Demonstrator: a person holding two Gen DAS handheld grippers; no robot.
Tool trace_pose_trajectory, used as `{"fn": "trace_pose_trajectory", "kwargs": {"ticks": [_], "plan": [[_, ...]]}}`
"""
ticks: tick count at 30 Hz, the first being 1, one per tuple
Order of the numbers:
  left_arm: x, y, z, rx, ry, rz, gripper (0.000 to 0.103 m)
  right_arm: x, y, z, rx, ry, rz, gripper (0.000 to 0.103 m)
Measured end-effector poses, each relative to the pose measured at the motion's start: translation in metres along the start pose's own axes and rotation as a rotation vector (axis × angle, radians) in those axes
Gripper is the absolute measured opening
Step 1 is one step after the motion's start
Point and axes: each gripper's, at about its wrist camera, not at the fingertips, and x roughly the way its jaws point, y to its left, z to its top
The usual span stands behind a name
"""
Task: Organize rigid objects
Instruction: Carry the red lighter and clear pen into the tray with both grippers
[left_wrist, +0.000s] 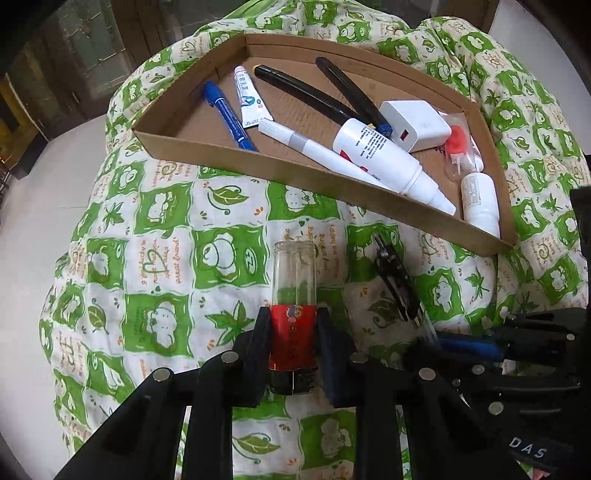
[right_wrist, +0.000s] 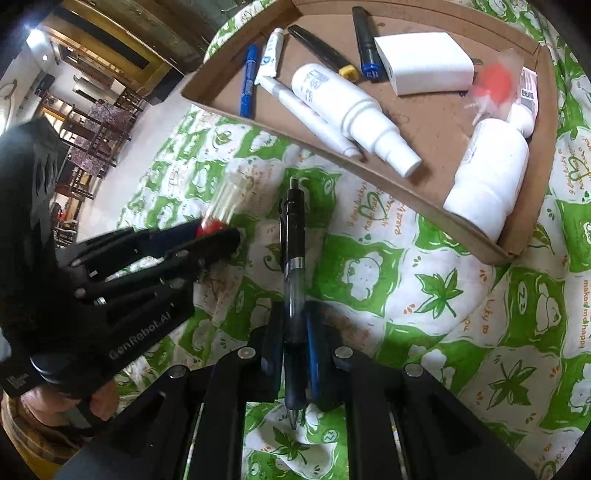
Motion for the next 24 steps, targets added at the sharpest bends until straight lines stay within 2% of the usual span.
{"fn": "trace_pose_trajectory", "kwargs": {"ticks": [2, 14, 24], "plan": [[-0.001, -0.01, -0.004, -0.003, -0.003, 0.001, 0.024, -0.002, 0.002, 0.0, -0.001, -0.012, 0.022, 0.01], [-0.038, -0.016, -0.03, -0.024, -0.037, 0.019, 0.024, -0.014, 0.001, 0.004, -0.009, -0.068, 0.096, 0.011], [-0.059, -0.015, -0.029, -0.028, -0.062, 0.015, 0.024, -0.022, -0.004, 0.005, 0.002, -0.1, 0.117, 0.011]]}}
